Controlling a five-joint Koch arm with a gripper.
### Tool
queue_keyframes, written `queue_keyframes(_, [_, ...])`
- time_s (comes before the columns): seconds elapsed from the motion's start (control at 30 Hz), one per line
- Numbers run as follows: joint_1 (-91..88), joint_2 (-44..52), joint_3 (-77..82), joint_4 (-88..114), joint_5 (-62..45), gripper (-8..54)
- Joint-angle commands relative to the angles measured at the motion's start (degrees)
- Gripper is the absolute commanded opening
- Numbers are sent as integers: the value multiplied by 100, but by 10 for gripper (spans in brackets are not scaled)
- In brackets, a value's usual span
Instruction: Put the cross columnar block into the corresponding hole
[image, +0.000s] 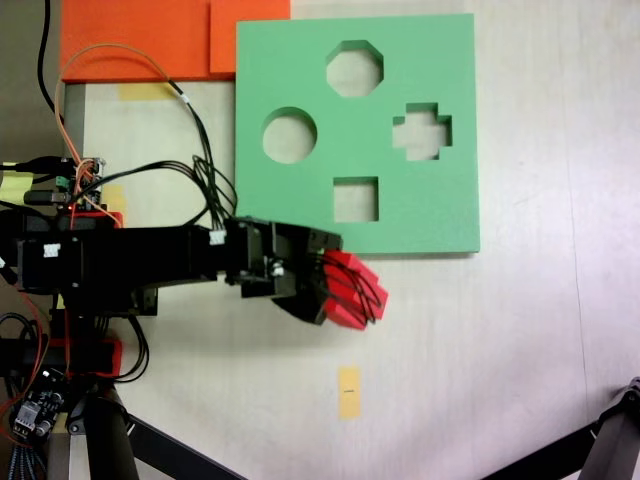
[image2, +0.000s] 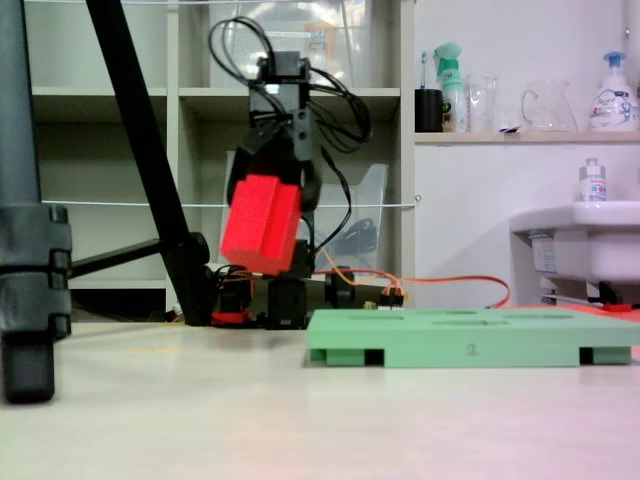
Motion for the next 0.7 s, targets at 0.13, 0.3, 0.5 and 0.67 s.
queue_keyframes(0.13, [-1538,-1564,-2206,-105,668,232])
queue_keyframes(0.3, [-2224,-2435,-3164,-105,782,232])
queue_keyframes(0.5, [-2619,-3243,-4034,-105,817,232])
queue_keyframes(0.67, [-2698,-3551,-4289,-158,826,233])
